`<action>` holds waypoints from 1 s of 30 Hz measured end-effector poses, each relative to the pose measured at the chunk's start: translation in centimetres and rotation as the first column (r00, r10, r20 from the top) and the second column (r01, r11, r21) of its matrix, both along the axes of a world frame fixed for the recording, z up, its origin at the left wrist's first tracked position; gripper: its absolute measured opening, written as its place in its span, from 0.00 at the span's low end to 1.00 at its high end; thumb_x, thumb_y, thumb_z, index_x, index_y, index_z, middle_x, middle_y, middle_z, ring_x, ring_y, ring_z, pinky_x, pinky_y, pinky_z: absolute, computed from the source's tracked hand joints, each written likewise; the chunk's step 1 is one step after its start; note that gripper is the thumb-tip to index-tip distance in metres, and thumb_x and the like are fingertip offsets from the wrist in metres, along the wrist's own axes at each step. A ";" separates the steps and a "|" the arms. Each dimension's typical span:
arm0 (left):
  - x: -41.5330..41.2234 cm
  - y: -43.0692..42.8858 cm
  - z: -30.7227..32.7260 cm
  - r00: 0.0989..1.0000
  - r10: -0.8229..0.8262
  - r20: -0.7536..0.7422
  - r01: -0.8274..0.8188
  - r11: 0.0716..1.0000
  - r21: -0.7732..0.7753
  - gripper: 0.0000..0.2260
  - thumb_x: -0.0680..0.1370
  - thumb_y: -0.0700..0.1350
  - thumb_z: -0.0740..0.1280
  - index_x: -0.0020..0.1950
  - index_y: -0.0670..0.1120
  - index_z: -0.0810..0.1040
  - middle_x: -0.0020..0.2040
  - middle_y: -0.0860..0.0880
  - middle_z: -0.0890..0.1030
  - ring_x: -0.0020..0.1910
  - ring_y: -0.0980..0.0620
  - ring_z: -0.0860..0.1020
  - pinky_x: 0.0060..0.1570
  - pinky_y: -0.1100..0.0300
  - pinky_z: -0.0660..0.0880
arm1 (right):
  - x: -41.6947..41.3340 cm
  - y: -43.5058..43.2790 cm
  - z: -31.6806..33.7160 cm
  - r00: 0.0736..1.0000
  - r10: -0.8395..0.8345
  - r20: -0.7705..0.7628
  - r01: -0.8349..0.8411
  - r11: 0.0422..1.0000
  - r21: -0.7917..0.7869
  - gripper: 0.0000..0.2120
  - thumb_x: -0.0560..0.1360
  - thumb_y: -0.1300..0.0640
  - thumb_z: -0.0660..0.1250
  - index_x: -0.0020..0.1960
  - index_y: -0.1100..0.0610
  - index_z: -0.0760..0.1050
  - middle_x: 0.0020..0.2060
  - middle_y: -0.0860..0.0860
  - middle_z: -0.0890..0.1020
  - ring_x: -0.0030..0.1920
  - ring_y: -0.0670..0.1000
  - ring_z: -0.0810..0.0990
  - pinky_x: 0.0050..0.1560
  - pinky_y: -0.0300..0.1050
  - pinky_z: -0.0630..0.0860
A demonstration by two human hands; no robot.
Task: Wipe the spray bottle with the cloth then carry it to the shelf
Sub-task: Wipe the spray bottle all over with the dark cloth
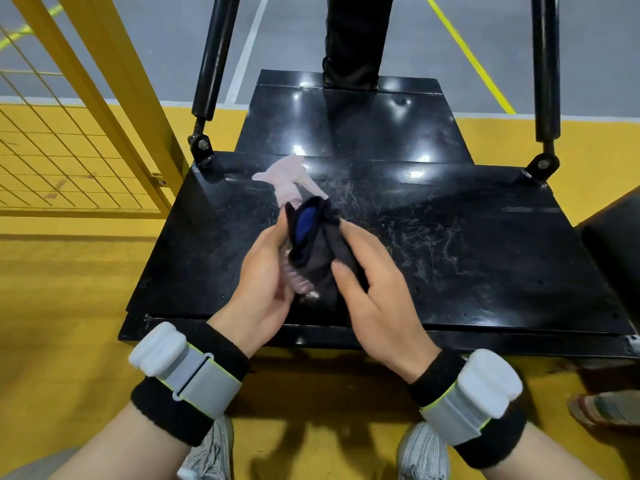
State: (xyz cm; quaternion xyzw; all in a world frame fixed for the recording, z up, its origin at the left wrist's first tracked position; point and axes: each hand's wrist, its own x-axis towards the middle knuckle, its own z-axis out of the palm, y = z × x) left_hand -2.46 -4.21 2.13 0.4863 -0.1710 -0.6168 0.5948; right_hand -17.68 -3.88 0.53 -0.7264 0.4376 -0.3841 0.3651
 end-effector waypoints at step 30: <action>0.4 0.3 -0.8 0.988 -0.152 -0.035 0.152 0.988 0.011 0.12 0.80 0.46 0.65 0.61 0.46 0.82 0.54 0.42 0.83 0.52 0.44 0.79 0.52 0.51 0.75 | -1.0 -0.1 1.2 0.999 0.031 0.038 -0.028 0.997 -0.070 0.23 0.79 0.59 0.65 0.73 0.49 0.75 0.72 0.44 0.74 0.75 0.47 0.69 0.75 0.40 0.64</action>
